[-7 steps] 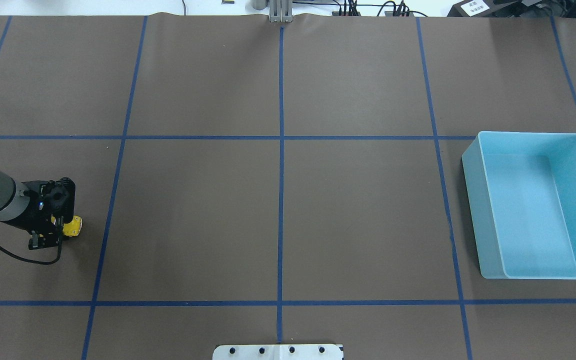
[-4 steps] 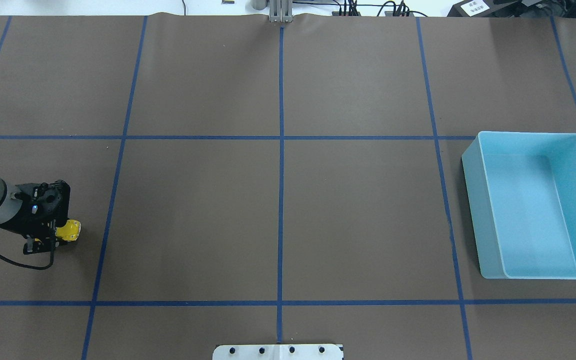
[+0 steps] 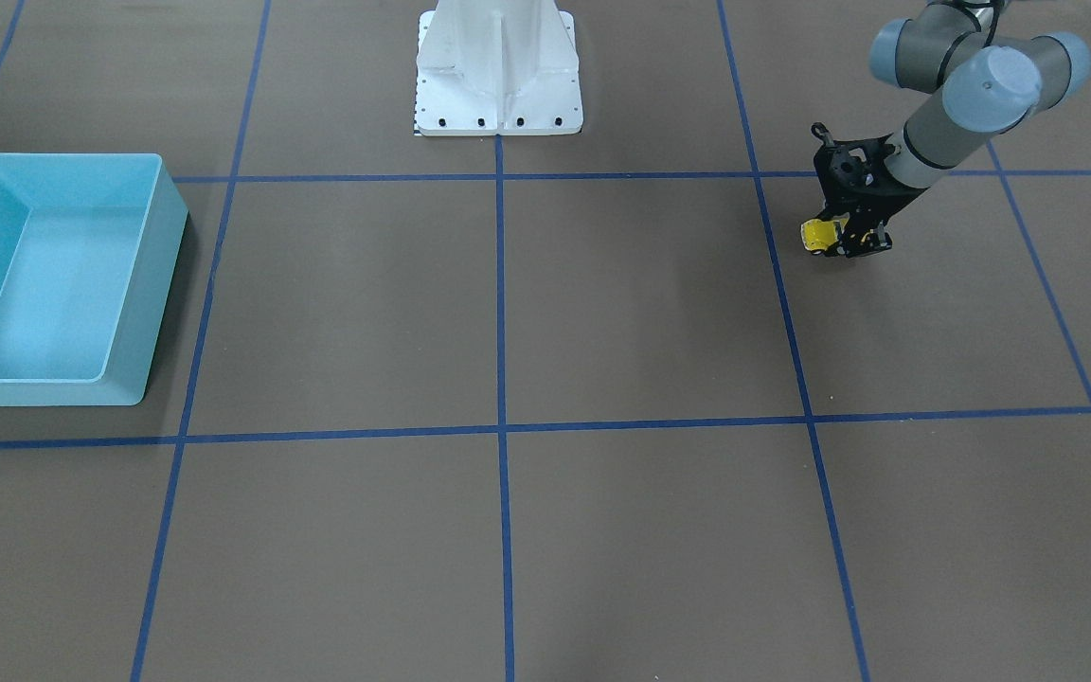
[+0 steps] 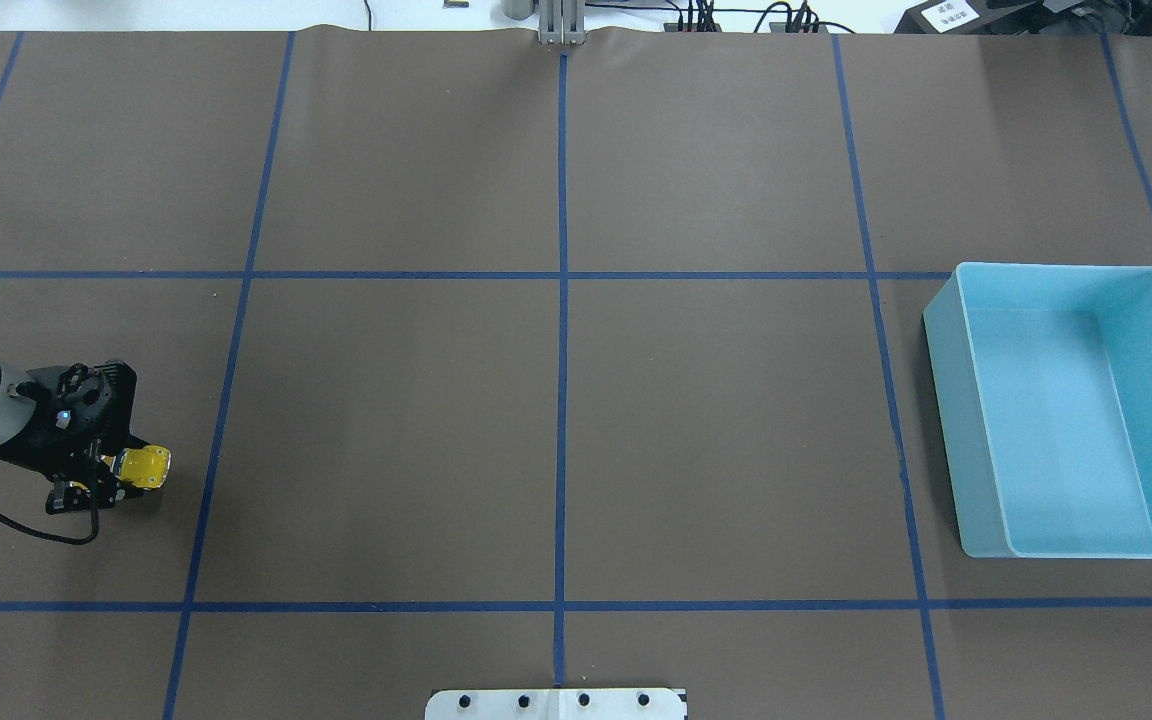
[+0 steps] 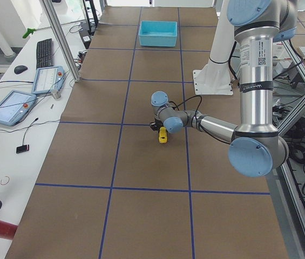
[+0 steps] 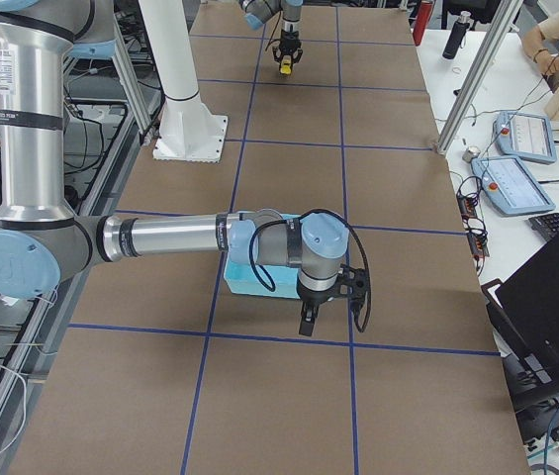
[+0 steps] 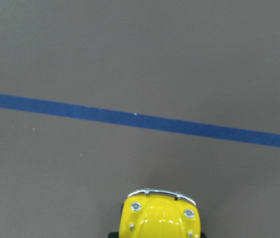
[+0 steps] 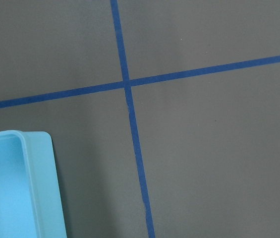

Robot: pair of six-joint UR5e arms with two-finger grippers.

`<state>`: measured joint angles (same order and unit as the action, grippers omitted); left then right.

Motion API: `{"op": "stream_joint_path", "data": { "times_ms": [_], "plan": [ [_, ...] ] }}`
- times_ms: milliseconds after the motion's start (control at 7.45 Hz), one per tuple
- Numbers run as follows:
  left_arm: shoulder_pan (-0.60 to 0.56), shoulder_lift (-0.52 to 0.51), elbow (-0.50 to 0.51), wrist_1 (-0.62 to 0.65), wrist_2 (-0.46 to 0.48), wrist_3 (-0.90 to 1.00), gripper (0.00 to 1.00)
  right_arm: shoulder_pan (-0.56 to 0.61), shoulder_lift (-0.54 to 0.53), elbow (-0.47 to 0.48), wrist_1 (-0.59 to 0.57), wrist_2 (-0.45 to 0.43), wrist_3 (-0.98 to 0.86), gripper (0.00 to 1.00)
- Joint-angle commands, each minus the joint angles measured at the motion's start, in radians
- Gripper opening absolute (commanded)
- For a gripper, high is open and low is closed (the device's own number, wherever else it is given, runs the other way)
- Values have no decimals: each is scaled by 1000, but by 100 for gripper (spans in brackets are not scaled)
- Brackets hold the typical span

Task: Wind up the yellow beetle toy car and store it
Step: 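Press the left gripper on the car and drag it backward to wind it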

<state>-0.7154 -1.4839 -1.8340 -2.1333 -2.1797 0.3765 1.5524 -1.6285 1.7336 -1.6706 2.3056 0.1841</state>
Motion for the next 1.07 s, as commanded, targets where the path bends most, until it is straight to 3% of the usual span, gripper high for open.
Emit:
{"op": "stream_joint_path", "data": {
  "times_ms": [0,269,940],
  "plan": [
    [-1,-9,18,-16,0,1,0,0,1,0,2,0,0,100],
    [-1,-22,91,-139,-2,-7,0,0,1,1,3,0,0,100],
    [-32,-24,82,-154,-34,-5,0,0,1,-2,0,21,0,100]
  ]
}}
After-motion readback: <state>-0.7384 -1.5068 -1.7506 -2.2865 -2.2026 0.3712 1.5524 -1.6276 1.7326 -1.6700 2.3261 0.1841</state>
